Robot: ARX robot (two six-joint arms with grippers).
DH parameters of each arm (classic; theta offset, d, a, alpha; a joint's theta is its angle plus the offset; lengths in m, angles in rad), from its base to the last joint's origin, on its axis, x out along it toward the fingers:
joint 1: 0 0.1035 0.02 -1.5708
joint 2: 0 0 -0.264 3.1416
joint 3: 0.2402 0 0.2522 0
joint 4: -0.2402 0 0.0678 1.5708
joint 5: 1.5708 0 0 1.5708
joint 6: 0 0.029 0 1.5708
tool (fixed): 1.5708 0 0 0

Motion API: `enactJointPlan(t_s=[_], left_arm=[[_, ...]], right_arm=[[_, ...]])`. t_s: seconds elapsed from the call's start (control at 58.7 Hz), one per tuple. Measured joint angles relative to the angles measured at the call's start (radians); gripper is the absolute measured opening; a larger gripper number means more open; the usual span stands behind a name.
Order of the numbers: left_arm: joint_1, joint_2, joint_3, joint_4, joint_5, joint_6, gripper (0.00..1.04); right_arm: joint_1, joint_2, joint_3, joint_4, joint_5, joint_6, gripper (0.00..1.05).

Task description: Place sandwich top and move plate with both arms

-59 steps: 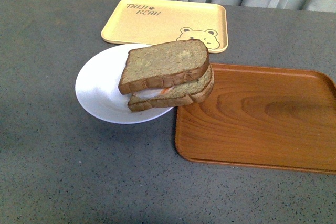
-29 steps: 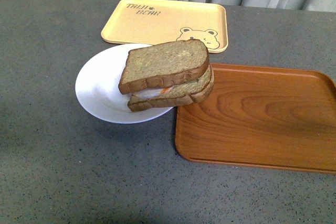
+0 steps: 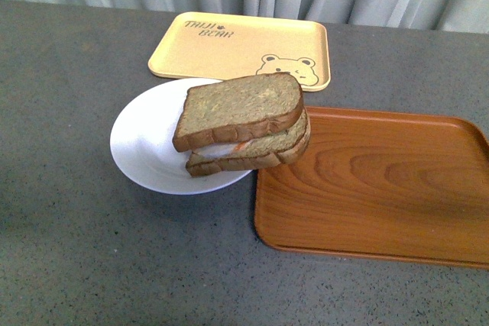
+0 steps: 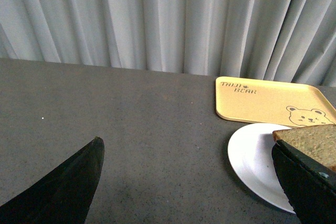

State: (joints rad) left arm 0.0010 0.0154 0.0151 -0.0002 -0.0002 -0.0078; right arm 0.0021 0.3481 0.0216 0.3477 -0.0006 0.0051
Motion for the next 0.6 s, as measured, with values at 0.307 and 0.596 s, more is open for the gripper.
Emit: enactJointPlan(t_s=[0.307,0.596], left_arm=[[0.0,0.0,0.0,0.0,0.0,0.0,0.96],[0.0,0.0,0.0,0.0,0.0,0.0,0.96]], right_arm=[[0.0,-0.131,0.0,-0.13,0.0,0.0,0.02],[0.0,-0.336,0.0,-0.342,0.001,0.0,0.02]])
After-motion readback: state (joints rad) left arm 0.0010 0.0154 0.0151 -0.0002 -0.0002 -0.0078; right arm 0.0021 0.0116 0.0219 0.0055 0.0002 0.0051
